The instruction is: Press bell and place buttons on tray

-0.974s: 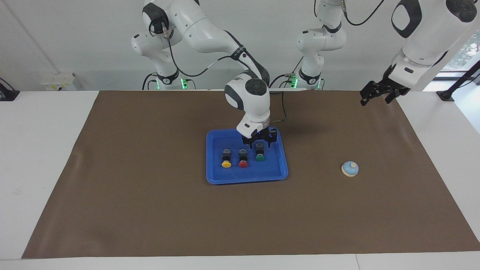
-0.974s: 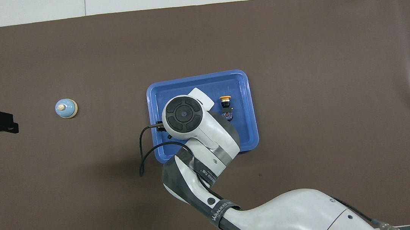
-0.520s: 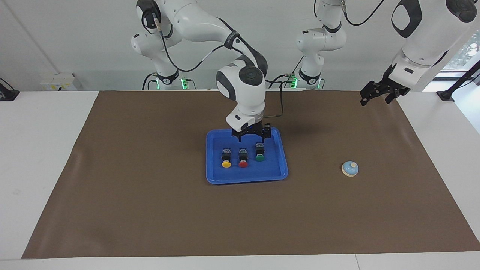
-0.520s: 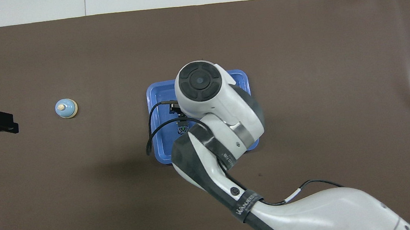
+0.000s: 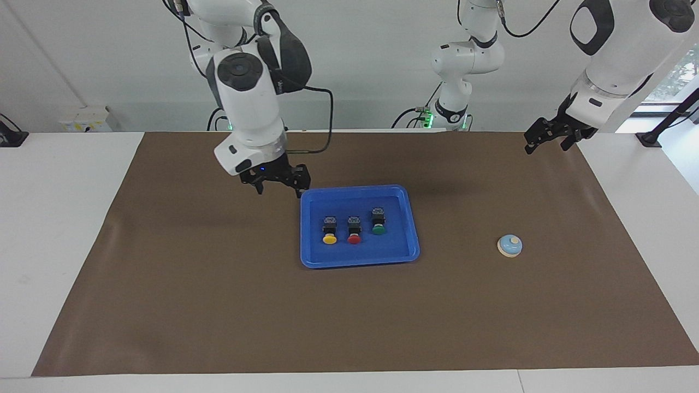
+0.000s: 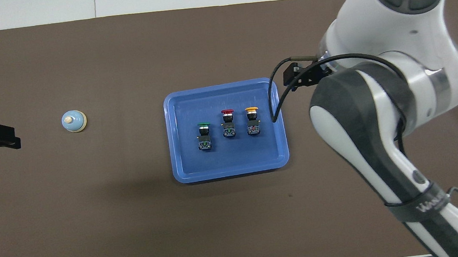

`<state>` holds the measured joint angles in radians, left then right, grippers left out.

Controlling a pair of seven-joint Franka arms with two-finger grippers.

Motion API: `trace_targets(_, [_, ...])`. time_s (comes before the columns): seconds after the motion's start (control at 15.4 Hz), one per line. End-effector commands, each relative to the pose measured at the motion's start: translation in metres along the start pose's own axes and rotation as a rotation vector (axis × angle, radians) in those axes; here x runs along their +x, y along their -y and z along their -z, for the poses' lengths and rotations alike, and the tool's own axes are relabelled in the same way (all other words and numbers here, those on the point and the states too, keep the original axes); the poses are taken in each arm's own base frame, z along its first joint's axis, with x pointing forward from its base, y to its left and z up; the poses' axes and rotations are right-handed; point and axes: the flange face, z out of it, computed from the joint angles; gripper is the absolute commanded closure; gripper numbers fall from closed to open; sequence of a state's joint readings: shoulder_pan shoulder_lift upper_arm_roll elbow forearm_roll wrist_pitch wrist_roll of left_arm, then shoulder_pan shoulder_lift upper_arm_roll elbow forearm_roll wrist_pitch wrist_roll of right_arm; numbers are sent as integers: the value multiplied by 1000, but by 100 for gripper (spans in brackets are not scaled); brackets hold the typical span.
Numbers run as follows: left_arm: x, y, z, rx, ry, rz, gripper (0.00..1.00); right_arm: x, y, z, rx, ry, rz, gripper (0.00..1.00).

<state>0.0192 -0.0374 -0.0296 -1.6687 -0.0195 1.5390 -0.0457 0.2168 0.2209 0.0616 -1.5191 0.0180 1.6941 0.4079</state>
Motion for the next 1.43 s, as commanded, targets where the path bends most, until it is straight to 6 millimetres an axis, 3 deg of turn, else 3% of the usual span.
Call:
trace_targets(0.0, [-4, 2, 2, 20, -6, 2, 0, 4, -62, 19, 7, 15, 76, 0])
trace_targets(0.19, [-4, 2, 2, 20, -6, 2, 0, 3, -116, 40, 10, 14, 147, 0])
trace_targets(0.39, [-4, 2, 2, 20, -6, 2, 0, -4, -150, 55, 7, 25, 183, 0])
trace_targets(0.84, [-4, 2, 2, 20, -6, 2, 0, -48, -179, 106, -24, 23, 163, 0])
trace_targets(0.97, [-4, 2, 2, 20, -6, 2, 0, -59, -181, 104, -35, 55, 160, 0])
trace_targets(1.36, [-3, 2, 2, 19, -10, 5, 0, -52, -195, 92, -56, -24, 138, 0])
